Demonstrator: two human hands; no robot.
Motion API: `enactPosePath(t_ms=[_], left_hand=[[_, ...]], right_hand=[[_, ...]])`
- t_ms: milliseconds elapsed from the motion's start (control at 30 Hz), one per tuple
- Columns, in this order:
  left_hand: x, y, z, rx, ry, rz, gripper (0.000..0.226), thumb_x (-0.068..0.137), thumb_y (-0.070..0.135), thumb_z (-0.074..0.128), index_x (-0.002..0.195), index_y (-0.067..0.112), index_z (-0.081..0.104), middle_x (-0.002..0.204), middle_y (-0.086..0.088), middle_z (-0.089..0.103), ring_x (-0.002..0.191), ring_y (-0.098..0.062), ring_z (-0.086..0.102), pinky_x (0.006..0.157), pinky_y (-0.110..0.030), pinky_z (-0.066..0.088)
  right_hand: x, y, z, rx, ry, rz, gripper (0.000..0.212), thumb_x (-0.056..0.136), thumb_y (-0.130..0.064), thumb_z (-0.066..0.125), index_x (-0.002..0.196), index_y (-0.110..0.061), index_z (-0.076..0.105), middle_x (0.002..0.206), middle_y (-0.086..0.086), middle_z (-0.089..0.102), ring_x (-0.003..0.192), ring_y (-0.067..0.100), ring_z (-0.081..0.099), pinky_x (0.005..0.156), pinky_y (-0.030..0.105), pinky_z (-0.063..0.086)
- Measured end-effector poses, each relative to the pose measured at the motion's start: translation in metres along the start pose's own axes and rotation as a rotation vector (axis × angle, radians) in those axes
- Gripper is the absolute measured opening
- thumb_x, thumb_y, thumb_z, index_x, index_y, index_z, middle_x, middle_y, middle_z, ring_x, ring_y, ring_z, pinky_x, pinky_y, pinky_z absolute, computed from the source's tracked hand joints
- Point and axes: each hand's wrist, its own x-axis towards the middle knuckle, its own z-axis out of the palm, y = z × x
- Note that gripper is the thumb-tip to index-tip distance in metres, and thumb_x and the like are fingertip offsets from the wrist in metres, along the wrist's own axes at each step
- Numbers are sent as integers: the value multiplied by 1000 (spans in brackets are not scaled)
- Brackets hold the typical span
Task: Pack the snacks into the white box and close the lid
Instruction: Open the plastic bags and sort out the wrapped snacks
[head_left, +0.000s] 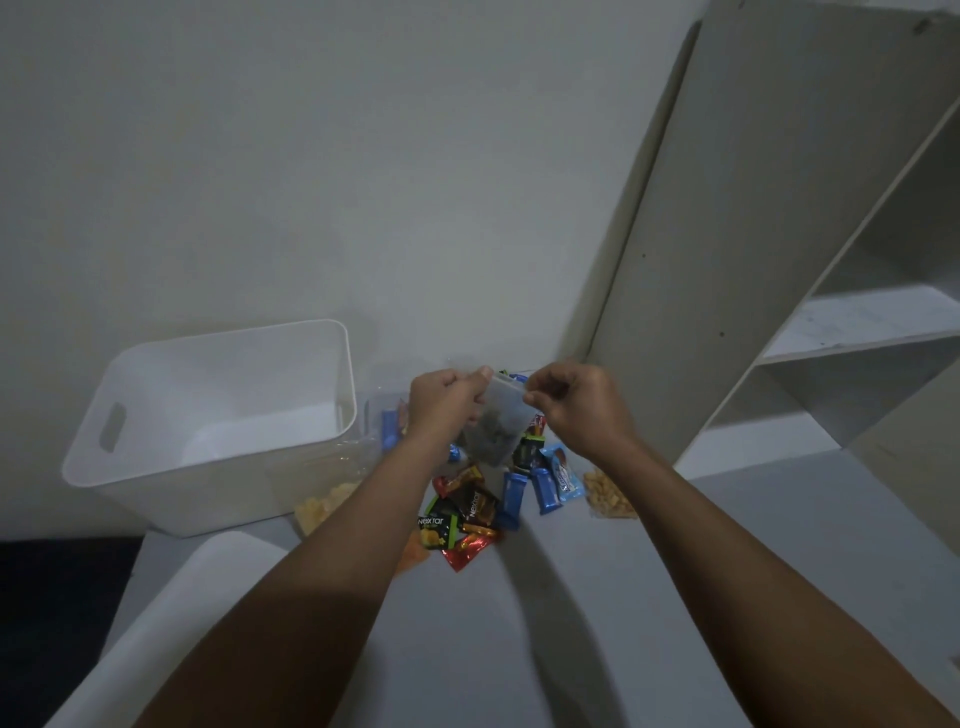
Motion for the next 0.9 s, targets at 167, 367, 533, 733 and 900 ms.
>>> enactPosePath(t_ms=[167,367,533,733,900], left_hand=[[-3,5,0,-86,-38,-31,11,86,9,65,76,7,69,72,-8,69,60,-14,59,63,-29,53],[-9,2,0,-49,-65,-19,11,86,8,66,76,10,71,78,-10,72,66,-14,62,60,-23,52],[-11,-1,-4,-7,-99,28,13,87,7,65,76,13,69,75,-2,70,66,-9,62,60,-20,51],[-11,-4,-7,0,-104,16,16,88,7,64,73,13,68,74,-6,70,64,-13,63,55,-21,49],[-9,-15,-20,38,121,146,14,85,4,58,93,14,64,94,-3,63,88,-21,61,79,-36,54]], right_hand=[[-5,0,-3,48,-42,23,12,81,-17,76,92,-13,74,82,-3,71,69,1,61,60,13,44],[-4,-1,-1,131,-109,69,15,83,-28,72,88,-14,74,79,0,71,72,14,67,63,28,58],[0,1,2,198,-163,143,13,89,-21,65,83,-11,72,76,3,69,75,19,65,73,39,57],[-4,-5,3,187,-189,118,15,93,-18,60,80,-13,66,67,0,59,59,14,52,58,31,47],[-3,-10,3,24,-252,34,16,95,-20,57,83,-11,66,63,-7,52,54,5,43,51,18,32]])
